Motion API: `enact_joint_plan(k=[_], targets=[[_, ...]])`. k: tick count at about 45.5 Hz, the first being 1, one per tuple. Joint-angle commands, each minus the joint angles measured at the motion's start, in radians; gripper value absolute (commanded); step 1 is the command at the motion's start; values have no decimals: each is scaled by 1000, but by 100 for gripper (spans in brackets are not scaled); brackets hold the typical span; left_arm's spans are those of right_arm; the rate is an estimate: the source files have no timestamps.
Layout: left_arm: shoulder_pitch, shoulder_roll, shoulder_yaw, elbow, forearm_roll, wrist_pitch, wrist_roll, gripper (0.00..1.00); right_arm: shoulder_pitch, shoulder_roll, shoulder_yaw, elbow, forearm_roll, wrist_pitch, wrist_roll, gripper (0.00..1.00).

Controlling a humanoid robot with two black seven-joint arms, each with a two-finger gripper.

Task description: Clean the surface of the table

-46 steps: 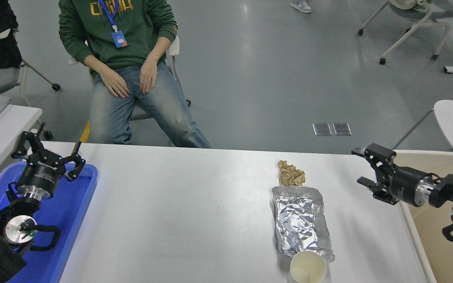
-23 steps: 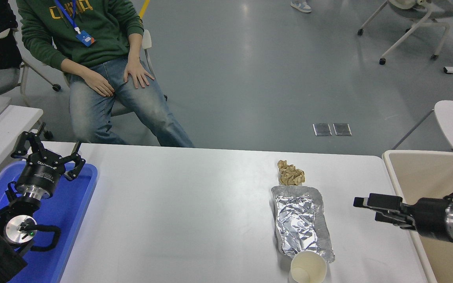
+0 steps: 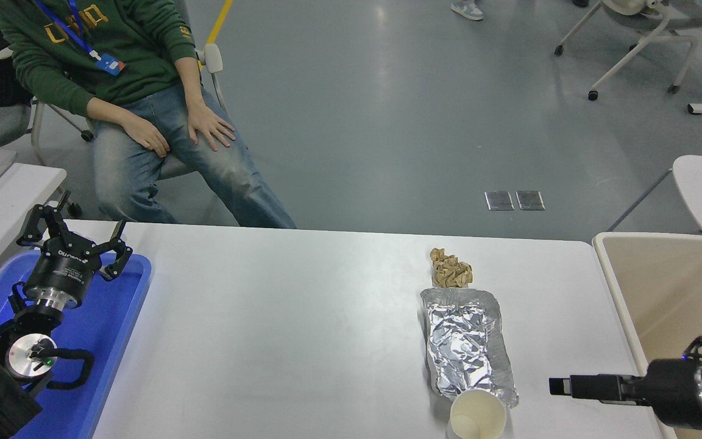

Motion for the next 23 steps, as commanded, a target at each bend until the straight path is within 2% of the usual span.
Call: enact_joint_plan(k=[1, 12, 23], targets=[[0, -1, 0, 0, 0, 0, 0, 100, -3, 33, -31, 10, 29, -22, -114, 100], [0, -1, 0, 0, 0, 0, 0, 100, 3, 91, -29, 15, 213, -20, -223, 100], [0, -1, 0, 0, 0, 0, 0, 100, 17, 91, -16, 45, 337, -6, -238, 100]])
